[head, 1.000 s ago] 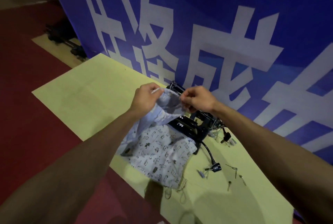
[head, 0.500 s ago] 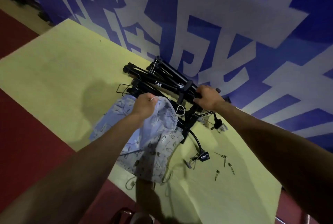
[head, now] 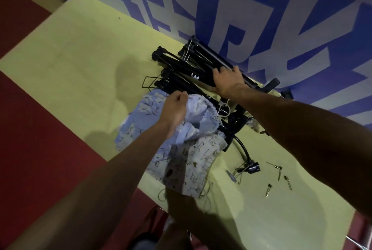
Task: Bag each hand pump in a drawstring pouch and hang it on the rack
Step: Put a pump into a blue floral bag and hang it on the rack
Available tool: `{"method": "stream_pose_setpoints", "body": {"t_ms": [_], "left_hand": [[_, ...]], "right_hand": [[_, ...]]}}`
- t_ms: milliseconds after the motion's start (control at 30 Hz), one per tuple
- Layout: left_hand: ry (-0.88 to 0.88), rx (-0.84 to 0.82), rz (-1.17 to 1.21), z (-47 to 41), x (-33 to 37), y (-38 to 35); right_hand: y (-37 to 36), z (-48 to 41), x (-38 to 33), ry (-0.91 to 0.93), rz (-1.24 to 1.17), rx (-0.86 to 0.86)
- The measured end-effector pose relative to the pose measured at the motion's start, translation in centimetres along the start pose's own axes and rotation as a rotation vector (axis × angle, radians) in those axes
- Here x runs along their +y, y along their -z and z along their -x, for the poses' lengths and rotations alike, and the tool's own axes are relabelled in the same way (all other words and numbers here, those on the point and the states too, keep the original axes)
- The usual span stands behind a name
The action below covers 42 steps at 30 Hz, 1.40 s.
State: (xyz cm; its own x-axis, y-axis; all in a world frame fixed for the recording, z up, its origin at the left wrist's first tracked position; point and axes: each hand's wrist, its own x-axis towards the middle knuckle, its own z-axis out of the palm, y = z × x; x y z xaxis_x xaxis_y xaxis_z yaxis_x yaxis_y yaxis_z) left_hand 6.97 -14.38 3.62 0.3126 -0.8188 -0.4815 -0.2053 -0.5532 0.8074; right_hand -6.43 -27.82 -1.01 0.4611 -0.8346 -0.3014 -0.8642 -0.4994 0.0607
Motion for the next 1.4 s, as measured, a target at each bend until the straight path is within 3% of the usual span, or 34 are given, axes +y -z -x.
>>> {"method": "stream_pose_setpoints", "body": {"t_ms": [133, 367, 500, 667, 900, 1033, 1200, 1300, 1400], "left_hand": [[-0.087, -0.080, -0.103, 0.8, -0.2, 0.6], [-0.101, -0.248, -0.307, 1.9, -0.5, 0.8], [-0.114, -0.161, -0.244, 2.6, -0.4, 0.6], [-0.005, -0.054, -0.110, 3.9, -0.8, 0.6], [0.077, 0.037, 0.136, 4.8, -1.6, 2.2], [-0.020, 0.107, 0.153, 5.5, -0.9, 2.0], [-0.169, 0.081, 0.057, 6.4, 0.5, 1.0], [-0.357, 0.085, -0.055, 6.9, 1.4, 0.5], [-0.521, -0.032, -0.228, 7.2, 1.5, 0.1]], "right_hand": [[1.0, 0.4, 0.1, -0.034, -0.071, -0.063], [3.1, 5.7, 2.7, -0.064, -0.281, 0.040], [3.8, 11.1, 4.7, -0.142, -0.450, 0.062], [3.7, 17.5, 7.0, -0.208, -0.684, 0.052], [2.2, 24.0, 11.8, -0.289, -0.678, 0.012], [1.7, 25.8, 13.1, -0.249, -0.596, -0.049], [1.7, 25.6, 12.2, -0.158, -0.490, -0.161], [2.3, 25.0, 11.1, -0.107, -0.462, -0.231], [2.8, 23.9, 9.8, -0.078, -0.458, -0.264]]}}
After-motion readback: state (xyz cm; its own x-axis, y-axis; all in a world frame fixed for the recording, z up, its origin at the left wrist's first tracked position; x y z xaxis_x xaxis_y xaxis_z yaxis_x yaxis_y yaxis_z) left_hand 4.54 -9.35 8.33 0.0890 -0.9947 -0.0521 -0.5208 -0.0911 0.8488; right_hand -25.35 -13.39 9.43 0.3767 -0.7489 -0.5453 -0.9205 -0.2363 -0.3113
